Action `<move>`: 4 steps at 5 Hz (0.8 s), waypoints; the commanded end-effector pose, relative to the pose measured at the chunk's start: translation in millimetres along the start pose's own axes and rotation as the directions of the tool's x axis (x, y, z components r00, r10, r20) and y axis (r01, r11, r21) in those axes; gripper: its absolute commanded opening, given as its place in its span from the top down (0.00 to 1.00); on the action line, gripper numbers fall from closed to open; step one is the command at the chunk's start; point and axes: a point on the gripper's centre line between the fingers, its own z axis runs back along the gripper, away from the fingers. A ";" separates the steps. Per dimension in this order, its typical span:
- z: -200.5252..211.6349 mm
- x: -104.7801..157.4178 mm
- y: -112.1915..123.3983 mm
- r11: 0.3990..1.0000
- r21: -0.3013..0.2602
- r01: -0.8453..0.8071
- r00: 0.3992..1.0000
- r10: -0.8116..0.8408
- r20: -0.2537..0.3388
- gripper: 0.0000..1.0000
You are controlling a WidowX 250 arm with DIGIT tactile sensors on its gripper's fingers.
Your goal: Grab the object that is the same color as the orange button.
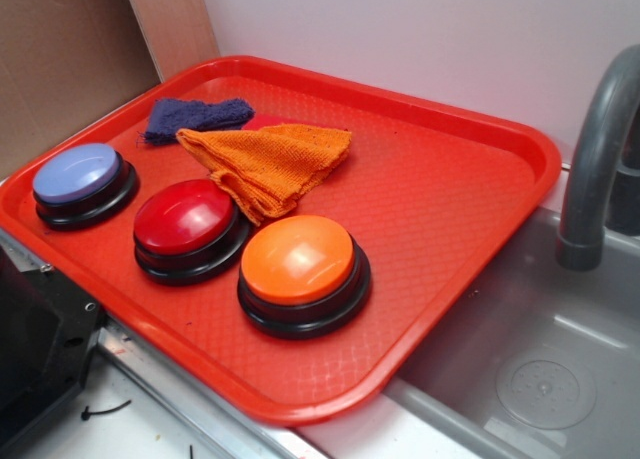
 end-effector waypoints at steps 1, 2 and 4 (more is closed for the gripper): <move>0.0 0.0 0.0 1.000 0.000 0.000 1.000 0.000 0.000 0.00; -13.5 6.5 4.4 0.993 -0.026 -0.111 0.993 0.112 0.026 0.00; -67.2 29.2 23.0 0.927 0.052 -0.372 0.923 0.363 0.131 0.00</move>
